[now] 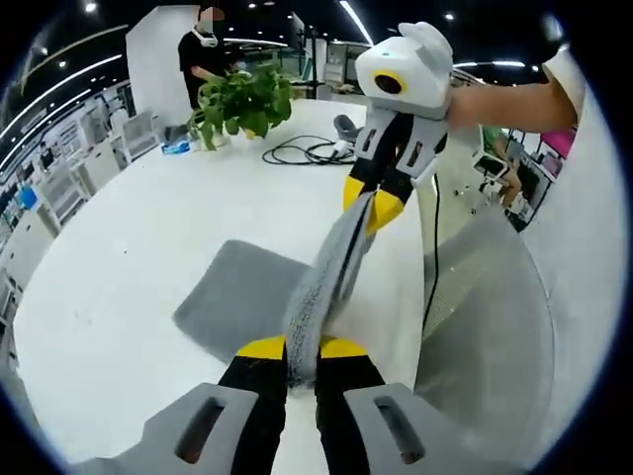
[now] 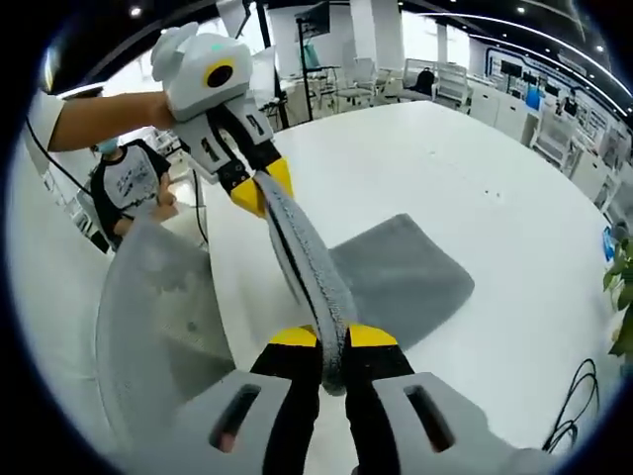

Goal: Fold the towel on the table until its edges align and the towel forms a compact rectangular stack.

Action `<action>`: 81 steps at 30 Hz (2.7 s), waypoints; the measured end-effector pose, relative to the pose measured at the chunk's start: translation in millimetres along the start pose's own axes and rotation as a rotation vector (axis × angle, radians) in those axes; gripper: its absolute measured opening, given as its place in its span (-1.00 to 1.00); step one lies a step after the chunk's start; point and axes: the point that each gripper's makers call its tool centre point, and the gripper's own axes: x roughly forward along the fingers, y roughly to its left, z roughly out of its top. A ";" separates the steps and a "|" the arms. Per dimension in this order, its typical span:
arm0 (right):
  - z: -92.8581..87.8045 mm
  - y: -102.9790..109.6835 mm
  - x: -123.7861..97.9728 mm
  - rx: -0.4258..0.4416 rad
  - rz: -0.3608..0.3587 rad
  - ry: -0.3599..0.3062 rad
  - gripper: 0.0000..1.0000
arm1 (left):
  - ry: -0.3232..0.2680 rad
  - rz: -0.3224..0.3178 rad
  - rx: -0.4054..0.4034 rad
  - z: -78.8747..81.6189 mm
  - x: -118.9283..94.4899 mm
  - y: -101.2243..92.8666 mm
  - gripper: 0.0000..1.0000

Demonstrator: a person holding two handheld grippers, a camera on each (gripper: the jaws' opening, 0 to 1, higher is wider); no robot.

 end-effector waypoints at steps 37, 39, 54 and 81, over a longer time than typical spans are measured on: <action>54.2 -103.2 29.6 -0.057 -0.261 -0.105 -0.86 | -0.039 0.228 -0.105 17.5 26.6 99.2 -0.80; 53.3 -107.9 34.6 -0.063 -0.261 -0.098 -0.86 | -0.034 0.229 -0.124 14.3 30.3 101.5 -0.80; 40.1 -143.0 68.6 -0.131 -0.261 -0.029 -0.80 | 0.009 0.216 -0.216 -5.3 63.1 119.8 -0.78; 20.0 -181.8 118.6 -0.147 -0.235 0.066 -0.64 | 0.111 0.196 -0.305 -47.4 108.2 147.2 -0.74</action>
